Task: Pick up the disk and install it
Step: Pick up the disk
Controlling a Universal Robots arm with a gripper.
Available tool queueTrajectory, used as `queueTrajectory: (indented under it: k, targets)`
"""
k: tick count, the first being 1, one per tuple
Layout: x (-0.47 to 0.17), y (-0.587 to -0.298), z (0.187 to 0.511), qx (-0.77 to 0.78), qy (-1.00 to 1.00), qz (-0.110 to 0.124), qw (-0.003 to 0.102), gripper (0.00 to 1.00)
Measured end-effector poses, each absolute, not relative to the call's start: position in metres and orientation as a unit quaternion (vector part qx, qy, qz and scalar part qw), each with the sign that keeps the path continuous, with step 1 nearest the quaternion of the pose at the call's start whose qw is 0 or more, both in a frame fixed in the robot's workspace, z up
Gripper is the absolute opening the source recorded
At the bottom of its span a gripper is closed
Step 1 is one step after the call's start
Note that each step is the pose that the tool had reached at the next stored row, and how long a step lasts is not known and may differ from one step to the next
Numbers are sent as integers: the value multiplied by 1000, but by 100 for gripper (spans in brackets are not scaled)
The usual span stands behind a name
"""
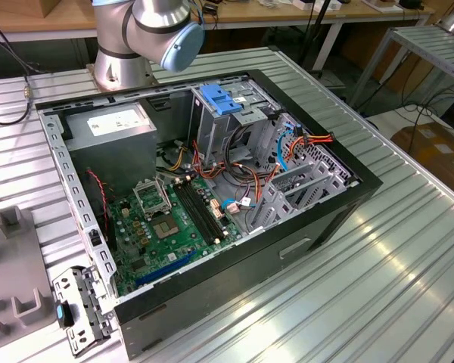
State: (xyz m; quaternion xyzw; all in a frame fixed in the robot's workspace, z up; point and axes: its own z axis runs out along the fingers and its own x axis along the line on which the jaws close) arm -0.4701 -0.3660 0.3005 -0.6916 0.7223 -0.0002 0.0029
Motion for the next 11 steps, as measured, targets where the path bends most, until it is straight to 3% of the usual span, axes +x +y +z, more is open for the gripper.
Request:
queueTrajectory:
  k: [11]
  targets:
    - [-470, -366, 297, -692, 722, 0, 3, 37]
